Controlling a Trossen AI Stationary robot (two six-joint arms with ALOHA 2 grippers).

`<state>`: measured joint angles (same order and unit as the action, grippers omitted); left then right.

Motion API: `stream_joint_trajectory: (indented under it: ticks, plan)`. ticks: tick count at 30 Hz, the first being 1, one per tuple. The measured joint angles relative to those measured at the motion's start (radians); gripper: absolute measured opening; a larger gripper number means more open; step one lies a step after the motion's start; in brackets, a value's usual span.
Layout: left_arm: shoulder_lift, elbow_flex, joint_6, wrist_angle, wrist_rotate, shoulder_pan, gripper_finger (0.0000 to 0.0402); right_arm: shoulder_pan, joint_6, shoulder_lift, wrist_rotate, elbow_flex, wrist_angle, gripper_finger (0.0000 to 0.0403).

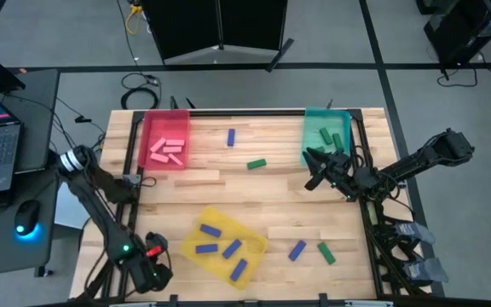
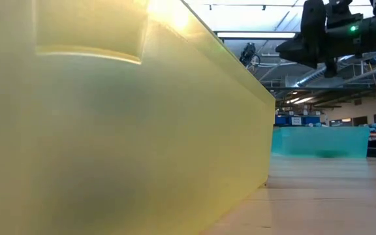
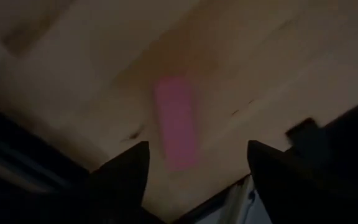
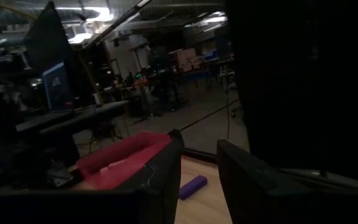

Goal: Sort blocks
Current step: Put the pink block into the red bin

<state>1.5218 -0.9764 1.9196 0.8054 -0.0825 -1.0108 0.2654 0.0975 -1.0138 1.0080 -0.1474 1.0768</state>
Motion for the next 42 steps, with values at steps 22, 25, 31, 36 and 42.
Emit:
stream_joint_trajectory:
  ticks: [22, 25, 31, 36, 42]
  plan:
    - [0.230, -0.002, 0.140, -0.060, 0.018, -0.090, 0.0278, 0.069, 0.034, 0.000, -0.067, 0.000, 0.009, 0.0115]
    - [0.237, -0.002, 0.141, -0.061, 0.028, -0.091, 0.0270, 0.074, 0.034, 0.000, -0.067, 0.000, 0.015, 0.0115]
    - [0.240, -0.002, 0.141, -0.068, 0.038, -0.091, 0.0240, 0.086, 0.033, 0.000, -0.068, 0.000, 0.022, 0.0115]
    - [0.241, -0.002, 0.140, -0.083, 0.042, -0.091, 0.0168, 0.086, 0.031, 0.000, -0.068, 0.000, 0.022, 0.0115]
    - [0.241, -0.003, 0.141, -0.084, 0.045, -0.087, 0.0105, 0.086, 0.030, 0.000, -0.068, 0.000, 0.022, 0.0115]
